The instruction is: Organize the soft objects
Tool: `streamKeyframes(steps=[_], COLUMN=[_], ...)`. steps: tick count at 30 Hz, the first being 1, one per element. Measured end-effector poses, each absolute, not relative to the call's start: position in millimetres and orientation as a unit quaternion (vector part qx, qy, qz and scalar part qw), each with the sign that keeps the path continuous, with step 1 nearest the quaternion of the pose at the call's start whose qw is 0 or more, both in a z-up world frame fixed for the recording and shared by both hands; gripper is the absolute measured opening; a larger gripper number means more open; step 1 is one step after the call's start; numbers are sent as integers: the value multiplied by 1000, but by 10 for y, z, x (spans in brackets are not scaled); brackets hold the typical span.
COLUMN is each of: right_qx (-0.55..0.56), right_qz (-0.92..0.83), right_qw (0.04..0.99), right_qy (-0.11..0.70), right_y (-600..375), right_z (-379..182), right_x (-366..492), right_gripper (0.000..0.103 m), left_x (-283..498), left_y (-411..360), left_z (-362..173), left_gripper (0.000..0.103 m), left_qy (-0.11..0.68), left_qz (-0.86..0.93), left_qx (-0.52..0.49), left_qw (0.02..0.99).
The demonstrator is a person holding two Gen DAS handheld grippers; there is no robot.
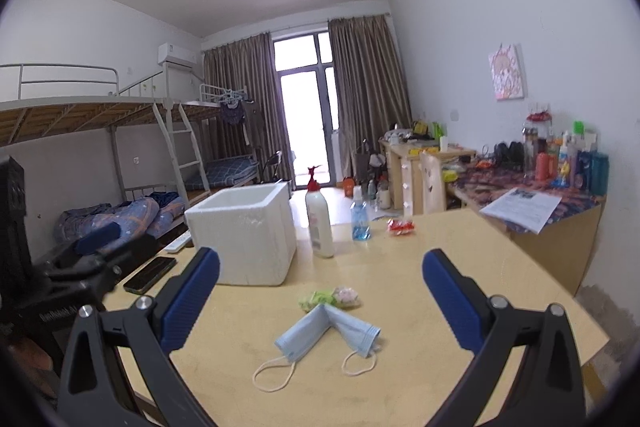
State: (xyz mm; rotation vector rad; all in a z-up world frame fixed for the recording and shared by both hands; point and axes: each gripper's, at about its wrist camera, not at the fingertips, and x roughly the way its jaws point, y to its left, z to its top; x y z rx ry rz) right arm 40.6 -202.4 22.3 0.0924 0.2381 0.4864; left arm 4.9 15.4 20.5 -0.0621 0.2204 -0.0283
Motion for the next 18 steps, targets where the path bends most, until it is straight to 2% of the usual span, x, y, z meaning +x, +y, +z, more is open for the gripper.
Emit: streamKeyframes(steps=[18], right_qx=[22], right_qz=[210], right_qw=[961], right_qy=[179], right_y=[-1931], right_z=[-239], right_x=[668], right_gripper=[103], left_x=[370], left_y=[122], left_z=[-265], left_gripper=[102], left_qy=[169], left_qz=[-70], left_qx=[-27], left_qw=[983])
